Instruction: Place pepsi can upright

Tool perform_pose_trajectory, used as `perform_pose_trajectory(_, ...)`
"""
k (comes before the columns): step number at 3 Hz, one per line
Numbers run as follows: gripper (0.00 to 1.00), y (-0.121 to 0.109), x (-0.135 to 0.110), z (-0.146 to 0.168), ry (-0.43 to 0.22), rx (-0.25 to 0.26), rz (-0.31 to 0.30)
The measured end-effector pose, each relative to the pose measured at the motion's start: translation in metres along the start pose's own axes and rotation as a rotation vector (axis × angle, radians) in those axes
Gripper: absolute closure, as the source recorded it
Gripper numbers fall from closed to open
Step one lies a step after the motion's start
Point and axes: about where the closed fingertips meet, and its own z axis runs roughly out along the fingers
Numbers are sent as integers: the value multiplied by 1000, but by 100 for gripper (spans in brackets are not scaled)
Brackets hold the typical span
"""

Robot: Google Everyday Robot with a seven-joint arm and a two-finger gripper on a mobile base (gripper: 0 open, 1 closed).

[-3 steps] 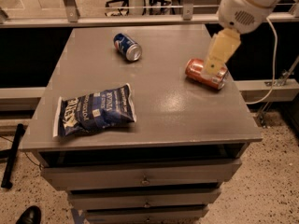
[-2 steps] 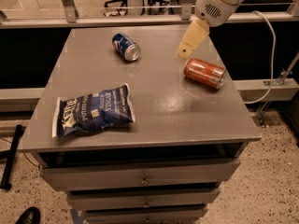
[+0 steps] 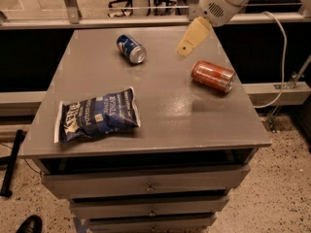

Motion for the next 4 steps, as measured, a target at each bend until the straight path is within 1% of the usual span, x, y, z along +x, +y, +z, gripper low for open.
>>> perform_pose_trajectory(1,0,-9,-45,31,-114,-40,53)
perform_pose_trajectory(2,0,-16,-95,67,-207,-79,118)
perform_pose_trajectory(3,0,-15,-148,106,-269,-113,196)
perform_pose_trajectory(4,0,-8,-171,133,-258,-127,221)
